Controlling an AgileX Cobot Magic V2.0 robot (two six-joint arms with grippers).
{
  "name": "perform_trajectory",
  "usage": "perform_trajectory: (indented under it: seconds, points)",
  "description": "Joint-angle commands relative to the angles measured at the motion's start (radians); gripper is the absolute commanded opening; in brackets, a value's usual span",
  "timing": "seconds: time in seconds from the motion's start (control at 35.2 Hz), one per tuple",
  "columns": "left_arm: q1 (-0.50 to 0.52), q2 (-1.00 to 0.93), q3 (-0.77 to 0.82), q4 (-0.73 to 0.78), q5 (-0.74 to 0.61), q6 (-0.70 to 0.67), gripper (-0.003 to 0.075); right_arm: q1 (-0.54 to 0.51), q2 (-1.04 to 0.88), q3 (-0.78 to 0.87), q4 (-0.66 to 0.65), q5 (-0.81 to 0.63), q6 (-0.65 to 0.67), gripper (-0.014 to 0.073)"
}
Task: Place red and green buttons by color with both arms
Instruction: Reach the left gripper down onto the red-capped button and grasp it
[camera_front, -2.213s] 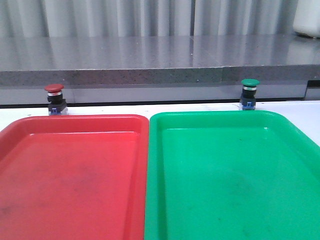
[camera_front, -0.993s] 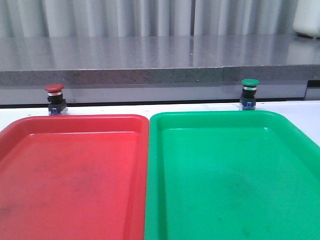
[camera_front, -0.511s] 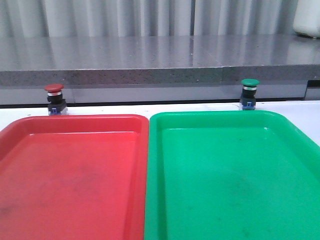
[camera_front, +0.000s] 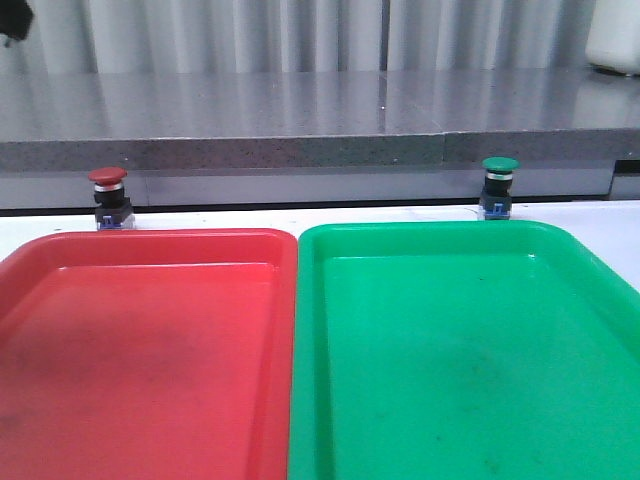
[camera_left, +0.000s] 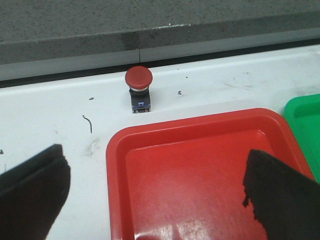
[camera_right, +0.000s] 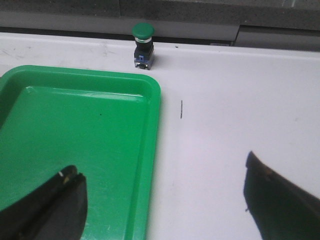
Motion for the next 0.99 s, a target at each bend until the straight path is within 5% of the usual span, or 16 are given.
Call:
perform_trajectory:
  seconds: [0.0, 0.37, 0.6, 0.82, 0.96]
  points:
    - [-0.006, 0.124, -0.123, 0.000, -0.036, 0.001, 0.0672, -0.004, 0.007, -0.028, -0.007, -0.066, -0.011, 0.0650]
    - [0.039, 0.614, -0.506, 0.016, 0.021, 0.001, 0.0671, -0.004, 0.007, -0.028, -0.007, -0.066, -0.011, 0.0650]
    - [0.039, 0.763, -0.580, 0.016, -0.028, 0.001, 0.0664, -0.004, 0.007, -0.028, -0.007, -0.066, -0.011, 0.0650]
    - [0.039, 0.770, -0.587, -0.014, -0.086, 0.001, 0.0330, -0.004, 0.007, -0.028, -0.007, -0.066, -0.011, 0.0650]
    - [0.039, 0.761, -0.590, -0.014, -0.068, 0.001, 0.0219, -0.004, 0.007, -0.028, -0.007, -0.066, -0.011, 0.0650]
